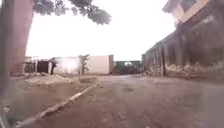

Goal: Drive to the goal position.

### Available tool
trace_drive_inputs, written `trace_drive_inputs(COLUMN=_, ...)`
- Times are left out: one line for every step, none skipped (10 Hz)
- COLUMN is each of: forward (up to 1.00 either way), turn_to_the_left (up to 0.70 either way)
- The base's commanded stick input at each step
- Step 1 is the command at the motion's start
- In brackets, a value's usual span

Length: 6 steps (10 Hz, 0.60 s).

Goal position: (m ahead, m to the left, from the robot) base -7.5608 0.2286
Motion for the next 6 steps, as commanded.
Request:
trace_drive_inputs(forward=0.85, turn_to_the_left=-0.17)
trace_drive_inputs(forward=0.85, turn_to_the_left=-0.04)
trace_drive_inputs(forward=0.85, turn_to_the_left=-0.22)
trace_drive_inputs(forward=0.85, turn_to_the_left=-0.18)
trace_drive_inputs(forward=0.85, turn_to_the_left=0.0)
trace_drive_inputs(forward=0.85, turn_to_the_left=-0.17)
